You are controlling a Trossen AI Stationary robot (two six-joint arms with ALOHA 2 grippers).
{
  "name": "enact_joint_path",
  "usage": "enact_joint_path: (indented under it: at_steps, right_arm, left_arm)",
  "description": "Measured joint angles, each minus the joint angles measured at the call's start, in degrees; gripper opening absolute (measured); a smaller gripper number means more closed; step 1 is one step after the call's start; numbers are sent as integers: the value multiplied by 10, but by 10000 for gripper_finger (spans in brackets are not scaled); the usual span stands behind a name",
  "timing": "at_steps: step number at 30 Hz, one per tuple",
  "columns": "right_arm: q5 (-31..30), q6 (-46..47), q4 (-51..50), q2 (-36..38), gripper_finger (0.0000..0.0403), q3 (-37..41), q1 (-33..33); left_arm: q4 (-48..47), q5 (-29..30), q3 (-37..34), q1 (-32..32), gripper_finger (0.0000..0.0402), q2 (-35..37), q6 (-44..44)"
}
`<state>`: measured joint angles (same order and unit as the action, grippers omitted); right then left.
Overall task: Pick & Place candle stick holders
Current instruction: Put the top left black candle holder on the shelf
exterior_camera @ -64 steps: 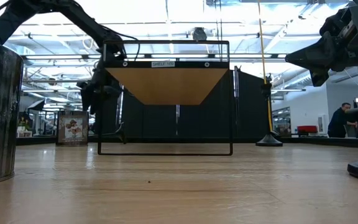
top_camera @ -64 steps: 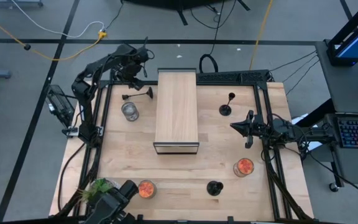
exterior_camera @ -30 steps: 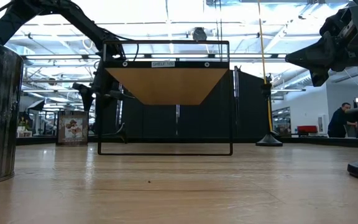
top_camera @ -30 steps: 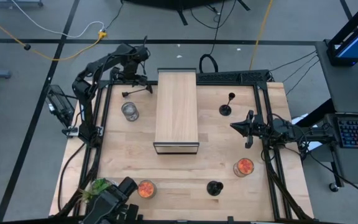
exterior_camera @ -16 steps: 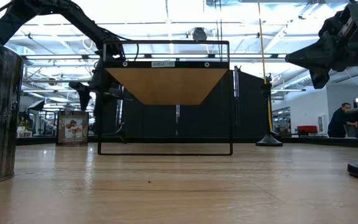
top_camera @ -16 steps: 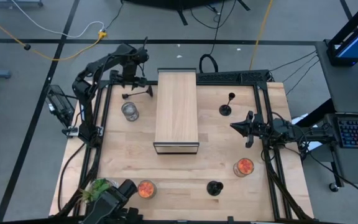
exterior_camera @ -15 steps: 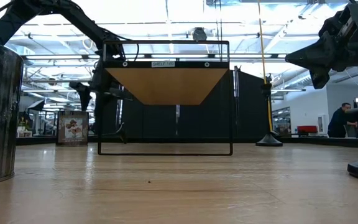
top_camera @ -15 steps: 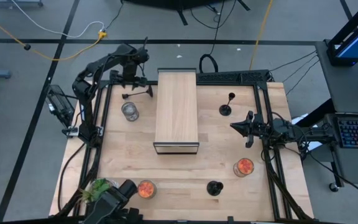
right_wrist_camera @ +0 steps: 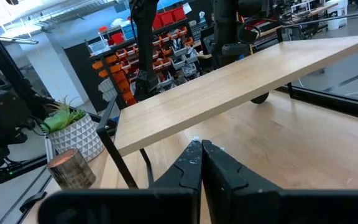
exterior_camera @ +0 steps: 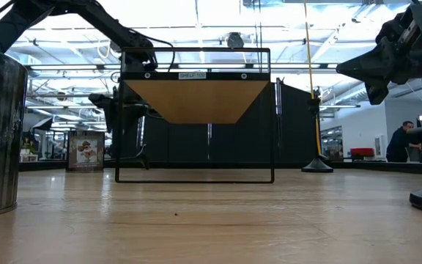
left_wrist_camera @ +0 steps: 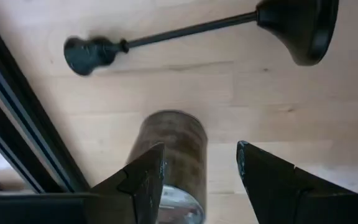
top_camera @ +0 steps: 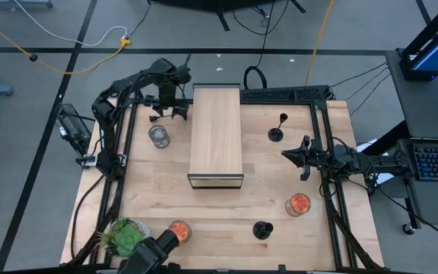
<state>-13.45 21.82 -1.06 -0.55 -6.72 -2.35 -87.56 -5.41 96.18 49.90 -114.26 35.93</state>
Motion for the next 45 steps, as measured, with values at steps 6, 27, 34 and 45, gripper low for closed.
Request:
enact_joint_path:
  at_steps: [6,27,34,45]
  right_arm:
    - [0,0,0,0,0,0,0]
    - [0,0,0,0,0,0,0]
    - [0,0,0,0,0,0,0]
    - [1,0,0,0,0,0,0]
  left_arm:
    - [12,5,-3,6,207,1,61]
    - [205,-125,-95,91,207,18,140]
    - [245,-116,-94,90,207,19,215]
    - [283,-79,-94,86,207,19,306]
